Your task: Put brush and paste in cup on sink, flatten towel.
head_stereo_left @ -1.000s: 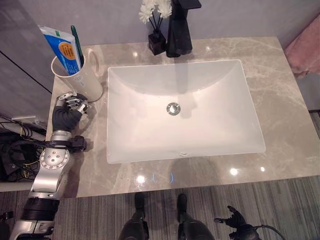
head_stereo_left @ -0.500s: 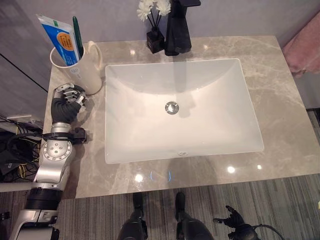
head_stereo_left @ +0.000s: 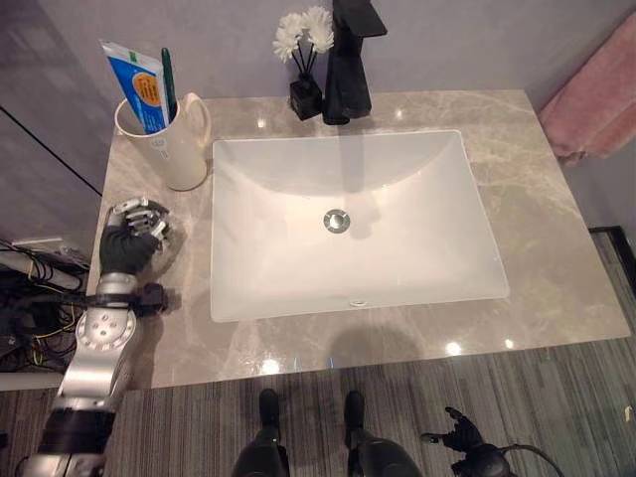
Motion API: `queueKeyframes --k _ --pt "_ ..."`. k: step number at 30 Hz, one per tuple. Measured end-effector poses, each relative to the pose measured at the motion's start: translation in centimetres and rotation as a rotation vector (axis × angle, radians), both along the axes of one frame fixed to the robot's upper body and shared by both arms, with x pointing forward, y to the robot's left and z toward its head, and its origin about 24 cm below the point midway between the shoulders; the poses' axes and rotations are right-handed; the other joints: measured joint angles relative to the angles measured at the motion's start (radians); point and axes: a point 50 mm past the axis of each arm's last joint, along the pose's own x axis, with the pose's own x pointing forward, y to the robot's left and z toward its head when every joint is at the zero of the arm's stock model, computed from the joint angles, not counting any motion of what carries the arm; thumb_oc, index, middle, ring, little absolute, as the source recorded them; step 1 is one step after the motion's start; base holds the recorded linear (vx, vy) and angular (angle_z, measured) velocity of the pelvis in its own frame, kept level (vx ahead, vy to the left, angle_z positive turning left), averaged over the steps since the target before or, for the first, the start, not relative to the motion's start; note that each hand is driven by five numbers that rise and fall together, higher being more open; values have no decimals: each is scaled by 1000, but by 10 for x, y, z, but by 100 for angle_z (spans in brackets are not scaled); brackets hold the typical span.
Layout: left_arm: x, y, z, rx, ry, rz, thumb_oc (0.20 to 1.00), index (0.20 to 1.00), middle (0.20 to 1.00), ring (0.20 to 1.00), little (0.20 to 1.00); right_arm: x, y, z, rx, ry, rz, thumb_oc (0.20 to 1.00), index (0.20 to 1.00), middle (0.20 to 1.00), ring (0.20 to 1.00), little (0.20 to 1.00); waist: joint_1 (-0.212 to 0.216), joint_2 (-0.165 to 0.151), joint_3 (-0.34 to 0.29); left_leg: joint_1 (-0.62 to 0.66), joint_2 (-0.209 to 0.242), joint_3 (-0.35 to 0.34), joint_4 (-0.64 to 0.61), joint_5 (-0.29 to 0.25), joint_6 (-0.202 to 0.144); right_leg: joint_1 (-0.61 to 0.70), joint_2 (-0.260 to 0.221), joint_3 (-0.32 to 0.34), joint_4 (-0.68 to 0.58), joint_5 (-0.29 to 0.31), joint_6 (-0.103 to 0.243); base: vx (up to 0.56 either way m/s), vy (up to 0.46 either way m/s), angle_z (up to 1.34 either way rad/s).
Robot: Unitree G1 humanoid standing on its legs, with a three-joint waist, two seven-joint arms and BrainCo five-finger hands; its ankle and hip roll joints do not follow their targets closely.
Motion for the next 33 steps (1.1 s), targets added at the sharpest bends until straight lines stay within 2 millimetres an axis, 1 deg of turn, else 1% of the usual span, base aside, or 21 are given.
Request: queueKeyframes --k 2,6,8,13,16,21,23,25,30,33 --pt "-5 2 -6 -1 24 -4 200 200 200 200 200 -3 -2 -1 -2 11 -9 1000 1000 1000 1000 1000 15 10 -7 -2 -1 -1 0 0 0 -1 0 -1 0 0 0 -18 -8 0" --pt "-12 3 -17 2 73 -17 200 200 200 200 200 -6 -4 -2 -4 18 -20 1000 1000 1000 1000 1000 18 33 -24 -6 -3 -3 0 1 1 -4 -1 -3 1 2 -1 -37 -9 2" --pt "-12 2 -20 -4 81 -23 200 200 200 200 200 -7 -4 -2 -4 23 -20 1000 1000 1000 1000 1000 18 42 -30 -8 -3 -4 0 1 1 -5 0 -4 7 2 -1 0 0 0" --pt "-11 -2 -20 -23 65 -35 200 200 200 200 200 -12 -6 -4 -10 41 -33 1000 1000 1000 1000 1000 17 48 -45 -35 -4 -1 0 2 0 -38 0 -1 8 5 -2 -60 11 -1" --pt "-5 -5 -14 -48 33 -51 200 200 200 200 200 -13 -7 -4 -15 44 -35 1000 1000 1000 1000 1000 16 51 -56 -70 -3 3 0 7 2 -72 -1 4 8 12 -1 -15 3 -5" --pt "11 -14 2 -50 -30 -81 200 200 200 200 200 -12 -7 -3 -15 39 -36 1000 1000 1000 1000 1000 12 49 -57 -98 -4 28 0 10 4 -112 -2 27 8 23 0 -7 9 -13" --pt "17 -17 8 -54 -56 -80 200 200 200 200 200 -11 -6 -3 -13 36 -35 1000 1000 1000 1000 1000 -5 49 -57 -105 -4 30 0 10 4 -121 -2 27 8 24 0 4 12 -5" --pt "20 -18 14 -55 -82 -82 200 200 200 200 200 -11 -6 -3 -14 35 -36 1000 1000 1000 1000 1000 -13 49 -57 -116 -3 31 0 10 4 -133 -1 30 8 24 0 0 0 0" --pt "32 -25 26 -52 -125 -87 200 200 200 200 200 -7 -5 -2 -10 25 -32 1000 1000 1000 1000 1000 -12 49 -56 -136 -3 34 1 12 4 -155 0 33 9 28 -2 0 0 0" --pt "34 -26 33 -55 -157 -76 200 200 200 200 200 -2 -4 -1 -8 10 -27 1000 1000 1000 1000 1000 -10 50 -56 -160 -2 39 1 13 4 -181 0 41 8 32 -1 14 5 -4"
